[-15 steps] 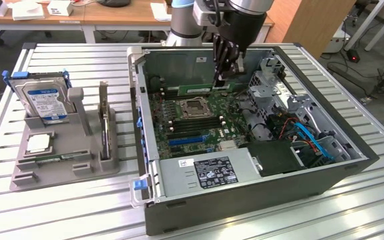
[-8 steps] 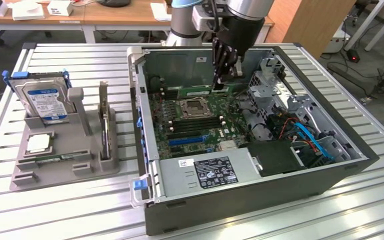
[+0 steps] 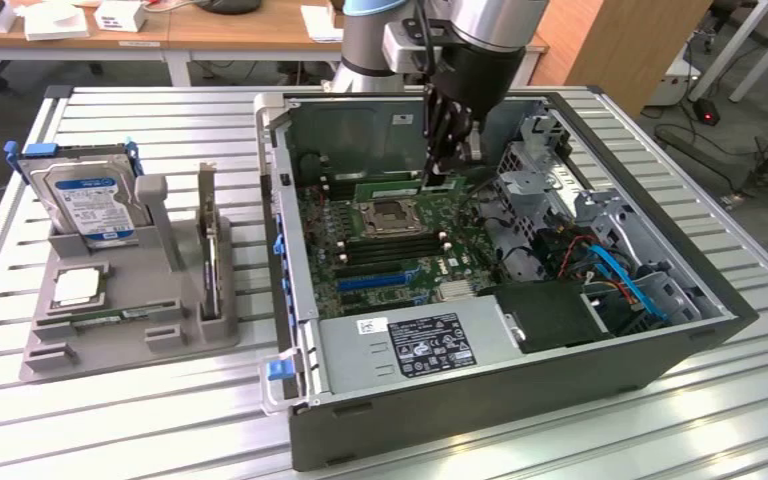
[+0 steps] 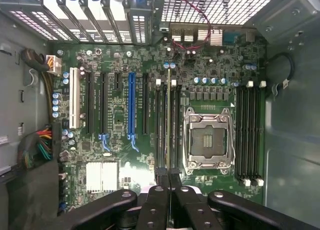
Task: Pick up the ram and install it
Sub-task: 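Insert the ram into the slot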
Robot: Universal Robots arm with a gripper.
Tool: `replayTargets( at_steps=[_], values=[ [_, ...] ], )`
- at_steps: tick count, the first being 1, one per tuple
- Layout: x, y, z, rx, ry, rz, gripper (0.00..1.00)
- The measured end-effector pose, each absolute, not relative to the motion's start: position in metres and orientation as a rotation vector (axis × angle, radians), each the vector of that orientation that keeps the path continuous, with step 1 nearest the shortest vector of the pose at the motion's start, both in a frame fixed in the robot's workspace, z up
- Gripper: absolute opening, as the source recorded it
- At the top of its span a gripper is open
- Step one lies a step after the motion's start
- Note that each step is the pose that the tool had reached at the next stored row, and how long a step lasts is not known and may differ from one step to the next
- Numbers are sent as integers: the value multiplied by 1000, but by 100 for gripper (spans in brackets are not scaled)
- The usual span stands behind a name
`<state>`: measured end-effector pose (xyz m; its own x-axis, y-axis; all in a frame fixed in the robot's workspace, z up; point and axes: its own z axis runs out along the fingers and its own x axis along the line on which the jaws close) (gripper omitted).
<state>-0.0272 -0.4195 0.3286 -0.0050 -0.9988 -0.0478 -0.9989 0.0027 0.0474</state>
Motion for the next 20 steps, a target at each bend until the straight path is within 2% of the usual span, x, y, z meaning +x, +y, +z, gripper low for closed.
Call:
replayTargets(
  at_steps=[20],
  values=[
    [-27, -420, 314, -2204, 2235, 106, 10]
  ],
)
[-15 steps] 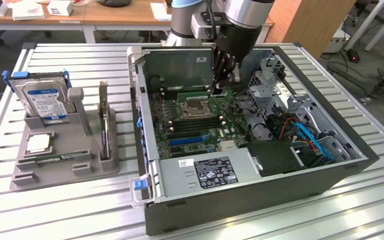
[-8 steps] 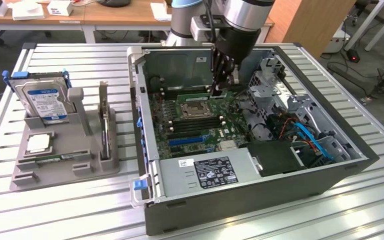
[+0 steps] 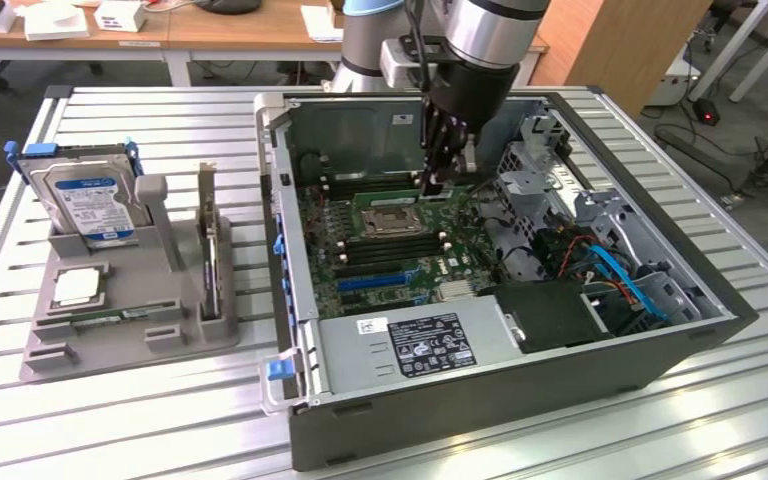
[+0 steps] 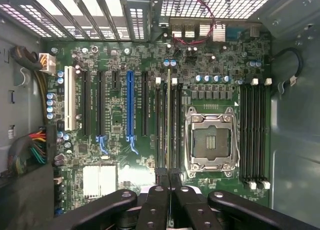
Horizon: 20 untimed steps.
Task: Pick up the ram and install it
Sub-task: 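Insert the ram into the slot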
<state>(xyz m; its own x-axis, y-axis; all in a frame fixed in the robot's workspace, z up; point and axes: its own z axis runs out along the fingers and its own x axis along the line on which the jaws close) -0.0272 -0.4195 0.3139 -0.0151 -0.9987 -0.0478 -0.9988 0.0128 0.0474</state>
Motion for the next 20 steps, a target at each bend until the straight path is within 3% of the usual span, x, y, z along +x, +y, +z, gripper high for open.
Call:
replayTargets(
  at_steps=[20],
  values=[
    [-27, -420, 299, -2201, 2238, 106, 10]
  ],
)
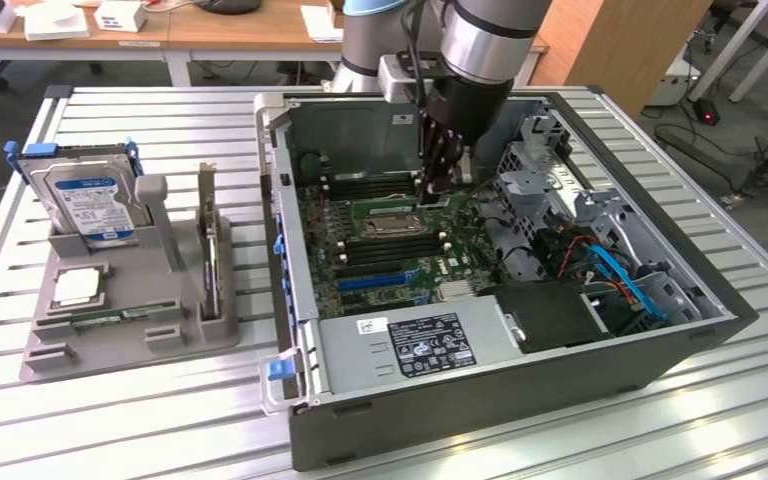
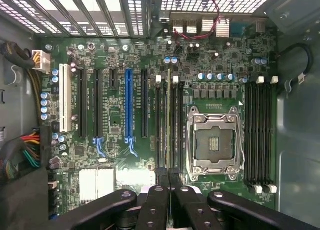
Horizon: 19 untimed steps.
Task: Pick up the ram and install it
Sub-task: 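Insert the ram into the slot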
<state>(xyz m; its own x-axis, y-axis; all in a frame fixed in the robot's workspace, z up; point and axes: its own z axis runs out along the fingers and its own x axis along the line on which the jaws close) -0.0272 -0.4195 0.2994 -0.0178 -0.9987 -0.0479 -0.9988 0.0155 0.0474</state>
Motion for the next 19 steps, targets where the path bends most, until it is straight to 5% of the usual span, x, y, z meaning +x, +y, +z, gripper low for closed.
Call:
replayTargets(
  at_steps=[19],
  values=[
    [-27, -419, 284, -2201, 2238, 106, 10]
  ],
)
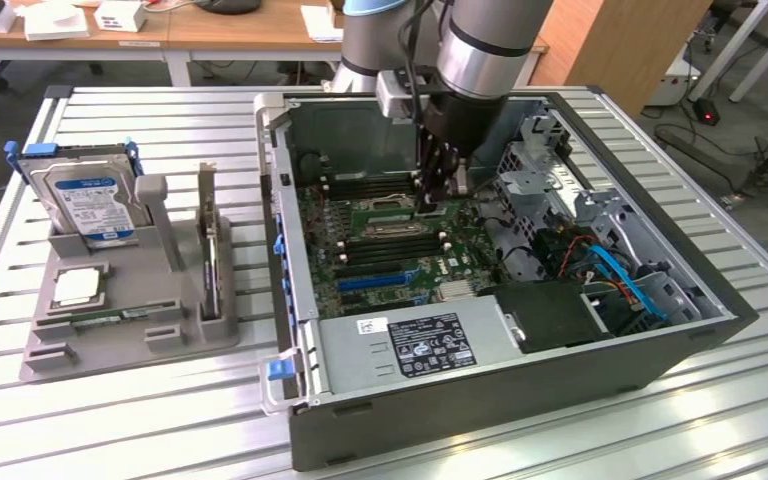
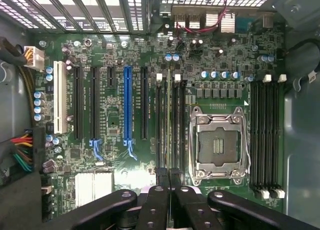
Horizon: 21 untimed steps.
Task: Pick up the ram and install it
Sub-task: 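Insert the ram into the slot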
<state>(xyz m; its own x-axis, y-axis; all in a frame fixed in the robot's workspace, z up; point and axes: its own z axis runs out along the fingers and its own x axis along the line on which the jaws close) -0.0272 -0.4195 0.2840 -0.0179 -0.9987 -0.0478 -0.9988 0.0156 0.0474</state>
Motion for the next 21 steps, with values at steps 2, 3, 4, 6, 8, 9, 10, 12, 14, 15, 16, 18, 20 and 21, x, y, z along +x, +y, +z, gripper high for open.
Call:
replayTargets(
  at_steps=[2, 3, 4, 6, 8, 9, 10, 12, 14, 15, 16, 18, 20, 21],
  values=[
    [-27, -419, 282, -2201, 2238, 106, 10],
    [-27, -419, 281, -2201, 2238, 106, 10],
    [-27, -419, 281, -2201, 2238, 106, 10],
    [-27, -419, 279, -2201, 2238, 106, 10],
    [-27, -419, 277, -2201, 2238, 106, 10],
    [-27, -419, 276, -2201, 2238, 106, 10],
    [-27, -419, 276, -2201, 2238, 106, 10],
    [-27, -419, 274, -2201, 2238, 106, 10],
    [-27, -419, 272, -2201, 2238, 106, 10],
    [-27, -419, 271, -2201, 2238, 106, 10],
    [-27, -419, 270, -2201, 2238, 106, 10],
    [-27, -419, 269, -2201, 2238, 106, 10],
    [-27, -419, 268, -2201, 2238, 106, 10],
    [-27, -419, 268, -2201, 2238, 106, 10]
  ],
)
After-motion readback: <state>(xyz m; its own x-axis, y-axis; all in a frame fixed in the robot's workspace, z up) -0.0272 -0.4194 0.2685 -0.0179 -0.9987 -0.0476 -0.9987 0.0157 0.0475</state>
